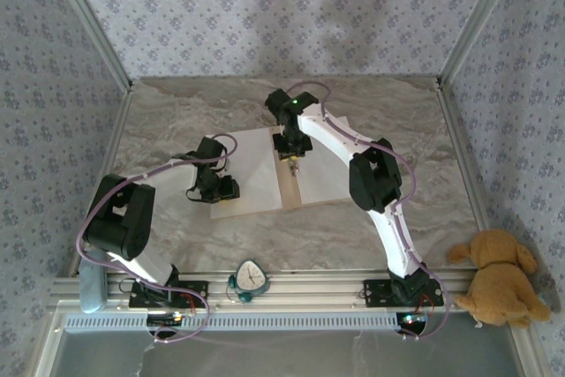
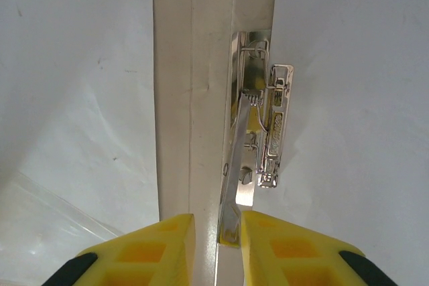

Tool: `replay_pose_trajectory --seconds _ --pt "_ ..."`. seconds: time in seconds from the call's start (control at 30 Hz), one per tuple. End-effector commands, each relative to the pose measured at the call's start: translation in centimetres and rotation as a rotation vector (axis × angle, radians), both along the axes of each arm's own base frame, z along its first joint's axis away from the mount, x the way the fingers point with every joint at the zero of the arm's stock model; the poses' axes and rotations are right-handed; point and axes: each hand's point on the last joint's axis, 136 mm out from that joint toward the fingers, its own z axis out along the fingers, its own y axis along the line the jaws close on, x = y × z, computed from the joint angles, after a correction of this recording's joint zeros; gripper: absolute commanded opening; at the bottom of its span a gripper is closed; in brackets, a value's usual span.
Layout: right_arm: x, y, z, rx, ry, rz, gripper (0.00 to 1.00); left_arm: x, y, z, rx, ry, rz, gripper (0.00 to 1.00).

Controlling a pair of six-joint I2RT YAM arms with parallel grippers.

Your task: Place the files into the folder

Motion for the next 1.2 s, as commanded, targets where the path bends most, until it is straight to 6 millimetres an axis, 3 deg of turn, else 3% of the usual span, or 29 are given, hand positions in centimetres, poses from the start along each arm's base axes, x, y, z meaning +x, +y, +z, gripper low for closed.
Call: replay_pose_trajectory --seconds 0.0,0.7,1.17 --pt "-0.8 0.0 -0.7 -0.022 0.042 0.008 0.24 -1.8 1.1 -0.9 0.037 0.062 0.005 0.35" --pt "-2.3 -0.9 -2.3 -0.092 0.107 0.040 0.14 -1.8 1.1 -1.1 0.035 0.064 0.011 0.35" --pt "-3.1 -1.1 -3.6 -0.099 0.144 0.057 0.14 -1.7 1.1 -1.3 0.038 0.067 0.017 0.35"
